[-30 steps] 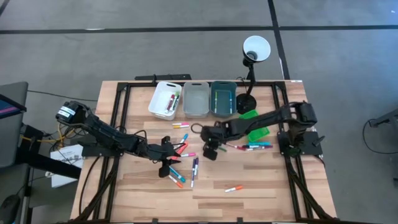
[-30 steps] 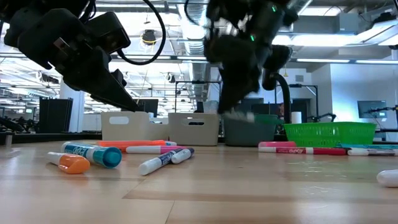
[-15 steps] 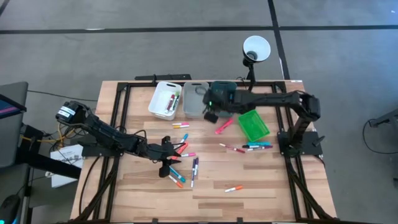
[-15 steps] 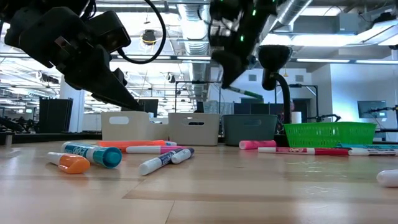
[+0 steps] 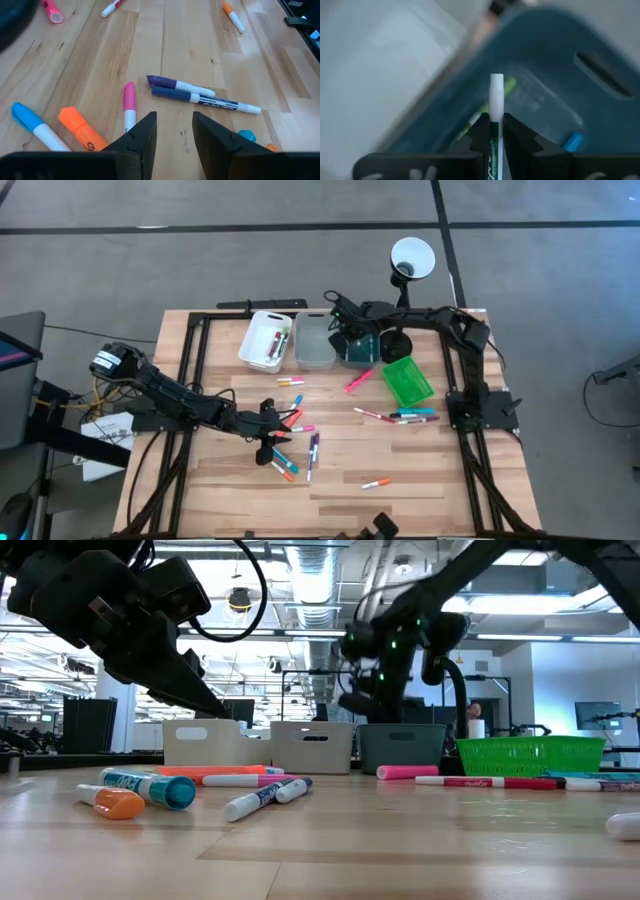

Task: Pick & Place Markers
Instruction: Put the green marker pen into the blue bin, then put the orange highlighter pen into the gray bin

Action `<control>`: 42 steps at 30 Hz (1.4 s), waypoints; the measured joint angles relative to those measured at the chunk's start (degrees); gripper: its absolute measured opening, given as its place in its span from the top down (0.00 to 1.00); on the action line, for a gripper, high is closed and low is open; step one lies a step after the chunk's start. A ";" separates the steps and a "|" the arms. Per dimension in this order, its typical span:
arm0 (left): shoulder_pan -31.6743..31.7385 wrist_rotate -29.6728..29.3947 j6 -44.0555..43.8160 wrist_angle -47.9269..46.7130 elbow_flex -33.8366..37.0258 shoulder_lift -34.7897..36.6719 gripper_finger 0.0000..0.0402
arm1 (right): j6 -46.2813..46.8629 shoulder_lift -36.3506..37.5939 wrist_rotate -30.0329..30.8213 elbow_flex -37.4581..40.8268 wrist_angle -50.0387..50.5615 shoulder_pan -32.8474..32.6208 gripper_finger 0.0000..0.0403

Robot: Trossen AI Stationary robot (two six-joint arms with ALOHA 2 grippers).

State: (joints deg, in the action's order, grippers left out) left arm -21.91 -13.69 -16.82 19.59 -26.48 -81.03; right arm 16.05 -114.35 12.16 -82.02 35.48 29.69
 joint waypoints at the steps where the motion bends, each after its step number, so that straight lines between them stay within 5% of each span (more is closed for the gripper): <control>1: 0.00 0.00 0.00 0.04 0.00 0.00 0.70 | 0.06 -0.76 -1.00 0.00 0.04 0.55 0.92; 7: 0.13 0.00 0.00 0.11 0.00 0.00 0.70 | 0.30 -2.96 -3.44 -0.04 -0.71 1.60 0.91; 27: 0.13 -2.18 -2.94 -2.52 0.02 0.00 0.70 | -3.22 -2.55 -2.72 -6.70 7.48 -0.81 0.67; 42: 0.13 -6.68 -10.73 -6.03 0.02 -6.66 0.70 | -4.69 -2.53 7.15 -18.75 25.89 -7.19 0.68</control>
State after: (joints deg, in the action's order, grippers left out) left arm -21.78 -20.38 -27.55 13.57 -26.46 -87.70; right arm 11.35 -116.88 19.31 -100.77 61.36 22.50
